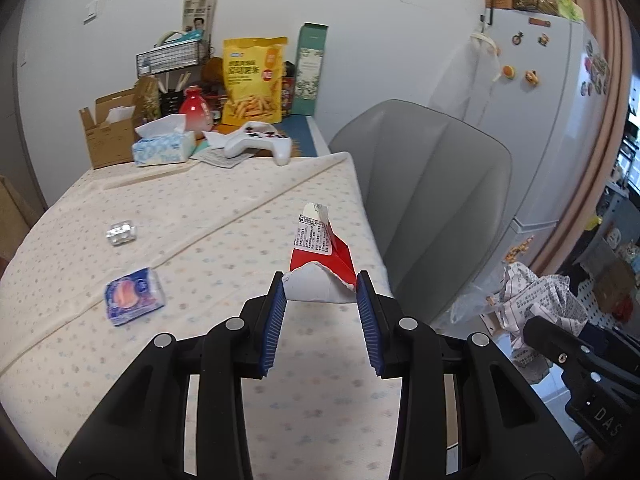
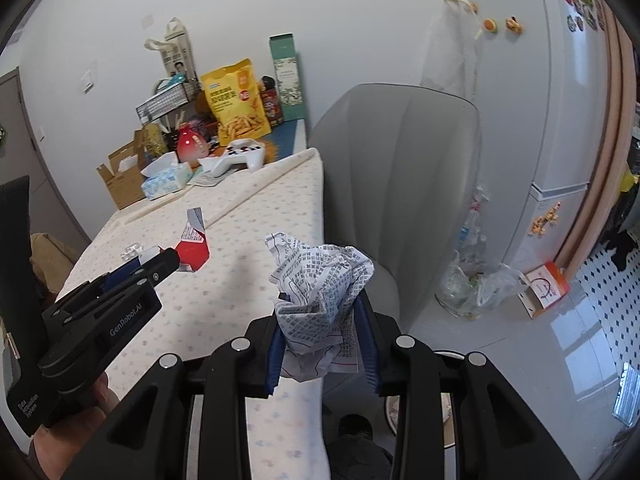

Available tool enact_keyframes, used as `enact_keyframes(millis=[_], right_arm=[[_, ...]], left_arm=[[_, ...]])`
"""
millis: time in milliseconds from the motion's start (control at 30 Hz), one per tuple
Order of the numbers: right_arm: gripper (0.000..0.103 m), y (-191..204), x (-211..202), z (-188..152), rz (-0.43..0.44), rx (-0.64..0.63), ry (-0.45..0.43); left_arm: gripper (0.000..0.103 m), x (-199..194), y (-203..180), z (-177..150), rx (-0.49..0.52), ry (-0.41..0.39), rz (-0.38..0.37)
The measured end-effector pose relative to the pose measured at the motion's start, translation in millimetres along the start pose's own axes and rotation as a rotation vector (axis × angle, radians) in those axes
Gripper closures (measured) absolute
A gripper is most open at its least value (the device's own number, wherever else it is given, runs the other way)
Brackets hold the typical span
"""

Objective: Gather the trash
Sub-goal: 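Carry the wrapper and crumpled paper with both tools over the bin, then open the right tool then the left tool to drop both into the bin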

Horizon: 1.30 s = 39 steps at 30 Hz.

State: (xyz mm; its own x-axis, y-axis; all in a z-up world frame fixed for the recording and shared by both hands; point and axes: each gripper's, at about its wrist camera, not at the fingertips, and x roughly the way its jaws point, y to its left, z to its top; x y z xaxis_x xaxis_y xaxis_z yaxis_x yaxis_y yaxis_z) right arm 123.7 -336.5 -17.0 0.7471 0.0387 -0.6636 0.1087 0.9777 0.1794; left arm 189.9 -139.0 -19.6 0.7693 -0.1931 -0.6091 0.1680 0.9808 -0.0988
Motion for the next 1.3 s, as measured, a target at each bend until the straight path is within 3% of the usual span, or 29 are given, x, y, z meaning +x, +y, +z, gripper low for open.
enact_keyframes(millis=[500, 800, 833, 900, 967, 1300], right_arm=[[0.071, -101.1, -2.9, -14.9, -0.108, 0.143, 0.007], [0.070, -170.5, 14.5, -35.8, -0.149, 0.272, 0.060], [0.069, -175.8, 17.8, -37.3, -0.150, 0.281, 0.066], [0.053, -186.2, 27.4, -40.1, -0.148, 0.303, 0.079], [0.045, -193.8, 36.0, -43.3, -0.134, 0.321, 0.090], [0.035, -219.9, 27.9, -53.8, -0.192, 0.367, 0.077]], left_arm=[[0.067, 37.3, -92.0, -16.9, 0.117, 0.078, -0.100], [0.067, 68.5, -148.6, -29.1, 0.214, 0.148, -0.158], [0.067, 72.0, -153.8, -30.5, 0.223, 0.154, -0.162], [0.067, 79.7, -162.0, -32.7, 0.239, 0.168, -0.163], [0.067, 84.9, -167.4, -34.9, 0.250, 0.179, -0.161], [0.067, 106.9, -195.0, -51.1, 0.293, 0.241, -0.182]])
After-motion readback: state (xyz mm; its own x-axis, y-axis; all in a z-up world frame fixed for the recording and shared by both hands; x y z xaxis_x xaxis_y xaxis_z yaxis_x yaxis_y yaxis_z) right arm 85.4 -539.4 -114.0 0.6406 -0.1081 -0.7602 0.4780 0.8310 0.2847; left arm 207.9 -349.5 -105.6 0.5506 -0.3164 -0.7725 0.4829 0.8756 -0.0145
